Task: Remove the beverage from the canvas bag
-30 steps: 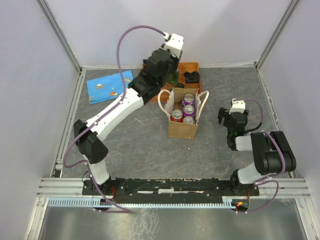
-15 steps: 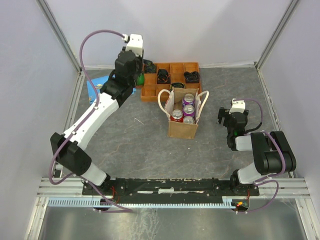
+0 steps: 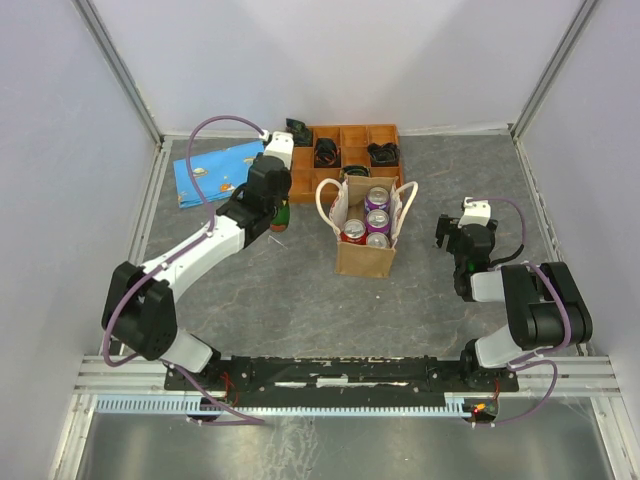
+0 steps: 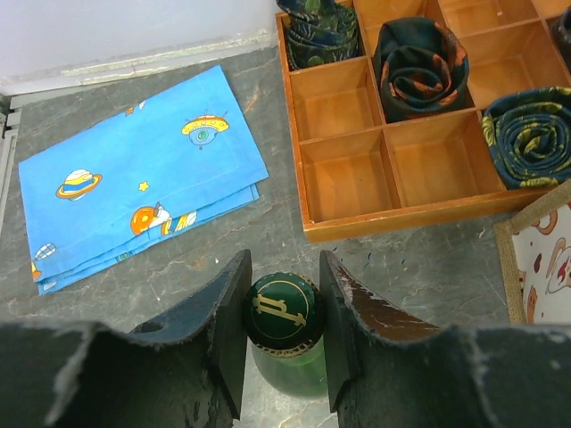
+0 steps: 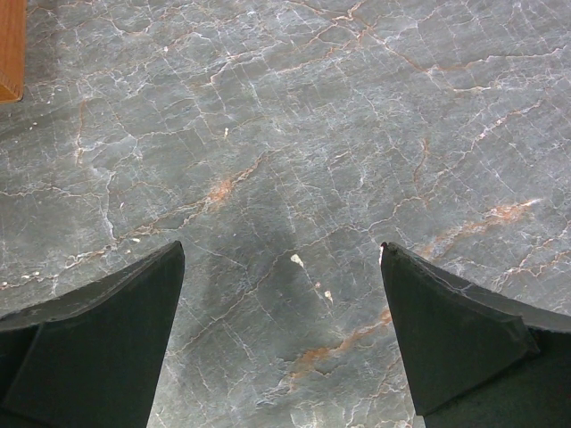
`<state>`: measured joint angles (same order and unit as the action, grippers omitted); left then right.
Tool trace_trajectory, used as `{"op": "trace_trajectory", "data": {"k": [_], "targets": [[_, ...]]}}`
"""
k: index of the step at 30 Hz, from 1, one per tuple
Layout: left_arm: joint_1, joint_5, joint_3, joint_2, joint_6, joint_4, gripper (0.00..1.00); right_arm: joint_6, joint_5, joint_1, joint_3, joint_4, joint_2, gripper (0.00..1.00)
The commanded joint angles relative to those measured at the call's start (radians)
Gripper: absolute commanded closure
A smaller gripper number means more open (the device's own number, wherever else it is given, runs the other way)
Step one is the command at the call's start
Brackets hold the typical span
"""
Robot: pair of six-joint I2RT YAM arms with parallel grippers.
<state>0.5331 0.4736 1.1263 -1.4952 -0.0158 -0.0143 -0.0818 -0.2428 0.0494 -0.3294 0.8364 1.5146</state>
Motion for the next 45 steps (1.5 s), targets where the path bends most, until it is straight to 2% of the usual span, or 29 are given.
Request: {"op": "trace_trajectory", "data": {"k": [1,8,17,23,33,39,41,45], "targets": [[-0.008,0.038,-0.015,0.097,0.041,0.291,0.97,-0.003,0.01,-0.003,-0.029,0.029,-0.012,0.01],[-0.031,0.053,-0.091,0.101,0.069,0.355,0.97,-0.004,0.01,-0.004,-0.029,0.029,-0.013,0.01],[-0.041,0.073,-0.268,0.122,0.066,0.617,0.97,-0.003,0.01,-0.003,-0.029,0.029,-0.011,0.01],[-0.045,0.076,-0.271,0.104,0.072,0.619,0.97,-0.003,0.01,-0.003,-0.03,0.029,-0.012,0.01],[-0.045,0.097,-0.249,0.095,0.09,0.519,0.48,-0.003,0.01,-0.003,-0.029,0.029,-0.012,0.01],[-0.045,0.125,-0.248,0.099,0.097,0.494,0.24,-0.004,0.01,-0.003,-0.03,0.029,-0.012,0.01],[-0.045,0.128,-0.247,0.102,0.096,0.49,0.2,-0.003,0.01,-0.005,-0.029,0.029,-0.012,0.01],[-0.042,0.121,-0.218,0.128,0.066,0.475,0.18,-0.003,0.01,-0.003,-0.03,0.029,-0.012,0.01]]}}
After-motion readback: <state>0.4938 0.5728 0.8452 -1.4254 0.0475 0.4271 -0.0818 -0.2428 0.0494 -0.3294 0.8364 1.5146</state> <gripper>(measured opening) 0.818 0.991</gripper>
